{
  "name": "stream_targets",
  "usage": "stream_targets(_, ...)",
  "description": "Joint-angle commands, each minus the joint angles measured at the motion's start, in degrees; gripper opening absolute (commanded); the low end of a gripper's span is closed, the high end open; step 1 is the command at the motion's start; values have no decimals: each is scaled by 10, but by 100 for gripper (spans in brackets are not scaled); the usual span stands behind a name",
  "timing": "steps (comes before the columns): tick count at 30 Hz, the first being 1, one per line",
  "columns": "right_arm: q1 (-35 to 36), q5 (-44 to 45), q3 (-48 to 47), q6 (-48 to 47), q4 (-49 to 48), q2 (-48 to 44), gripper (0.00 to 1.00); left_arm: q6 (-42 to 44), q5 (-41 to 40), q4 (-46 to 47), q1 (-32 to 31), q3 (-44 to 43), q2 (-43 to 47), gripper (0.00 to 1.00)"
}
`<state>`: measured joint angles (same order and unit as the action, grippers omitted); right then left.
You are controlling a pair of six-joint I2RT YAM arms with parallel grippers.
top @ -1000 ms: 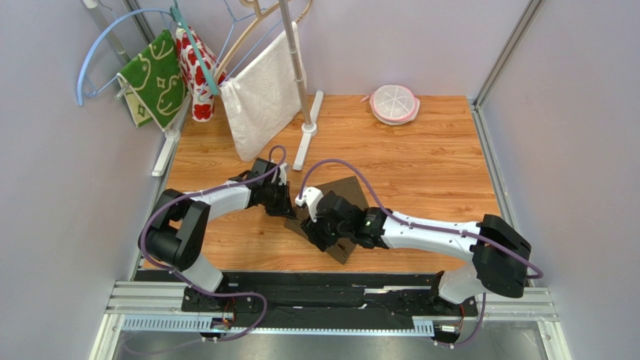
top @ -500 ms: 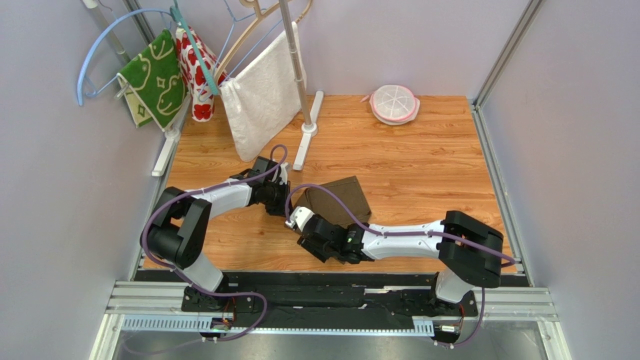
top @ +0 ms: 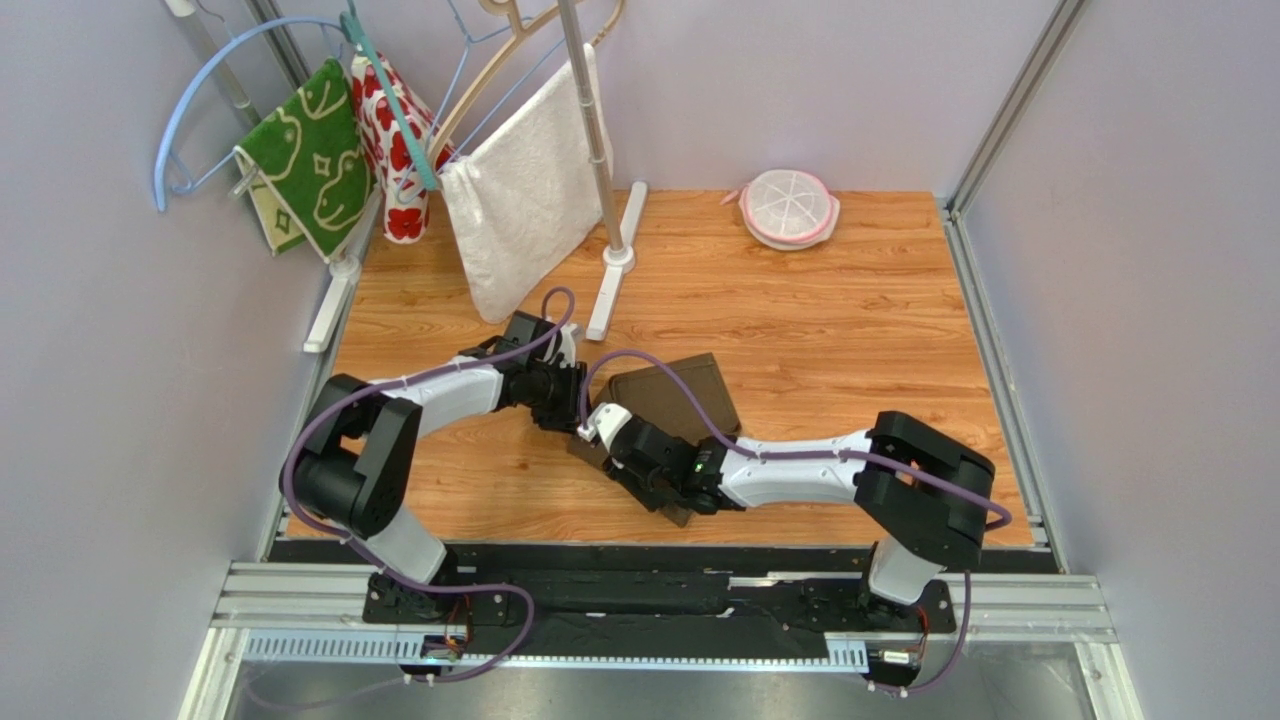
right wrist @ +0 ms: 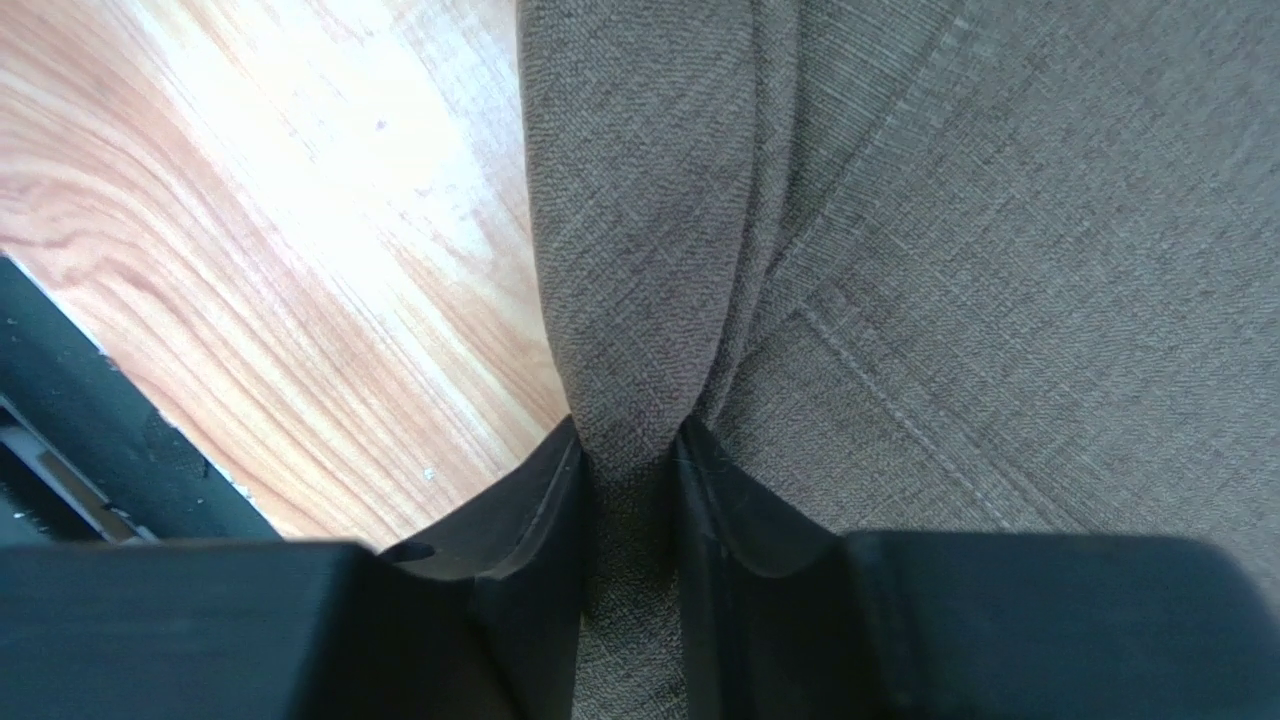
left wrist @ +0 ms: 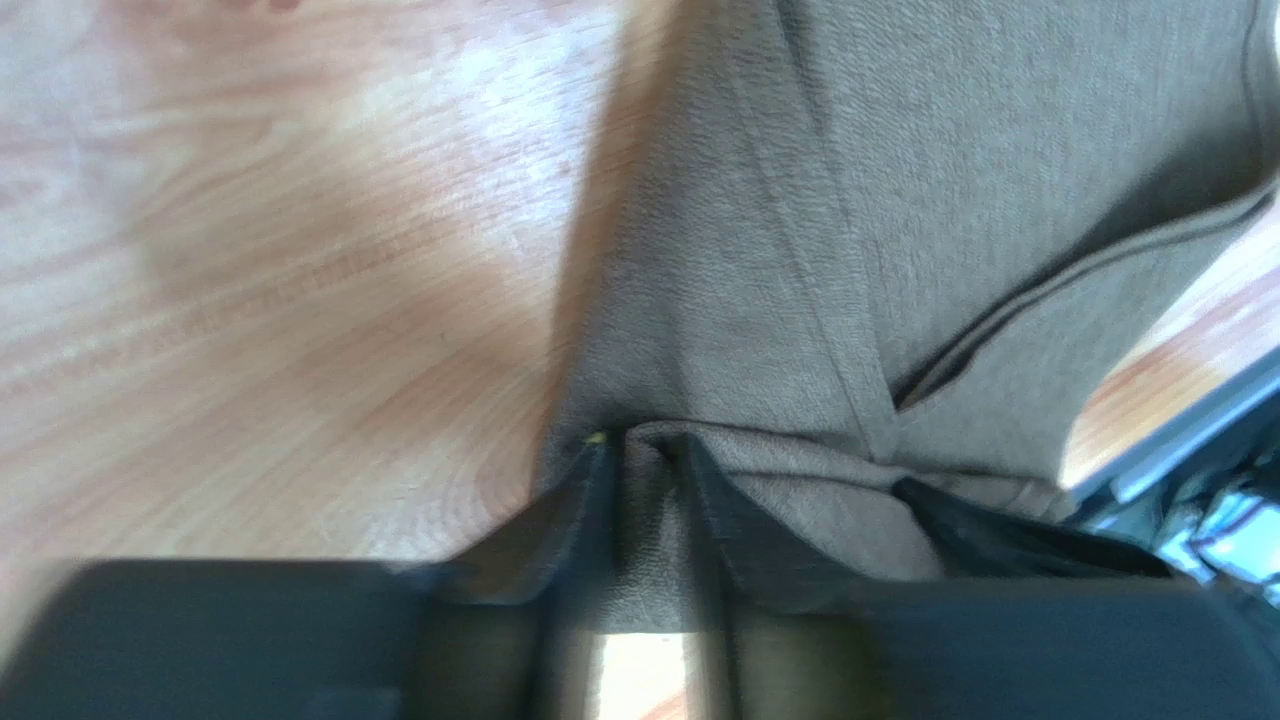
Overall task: Fold the napkin, place the utensils inside, and roll it up
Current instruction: Roll the napkin with the utensil
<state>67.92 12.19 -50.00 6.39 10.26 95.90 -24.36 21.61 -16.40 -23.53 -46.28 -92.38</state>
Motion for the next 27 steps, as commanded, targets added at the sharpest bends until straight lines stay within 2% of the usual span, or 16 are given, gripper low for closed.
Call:
stream_targets(1,-52,-114,39,34,-6,7,22,8,-26,-15,2,-1,28,54)
stream_targets(4,-84,-210,58,48,-25,3,17,-7,-64,-24,3,1,73,67)
stream_targets(7,-115,-281,72,59,-45,3,15,-25,-112,-24,4,9,123,71)
stream_targets(11,-145,-364,67,71,-49,12,14,-49,-147,-4,4,44,175,73)
stream_targets(17,-199,-478,61,92,-75,47,13,-50,-78,79,4,117,207,73)
stream_targets(27,-254,-553,69,123,-130,102,11,-65,-69,175,3,153,212,71)
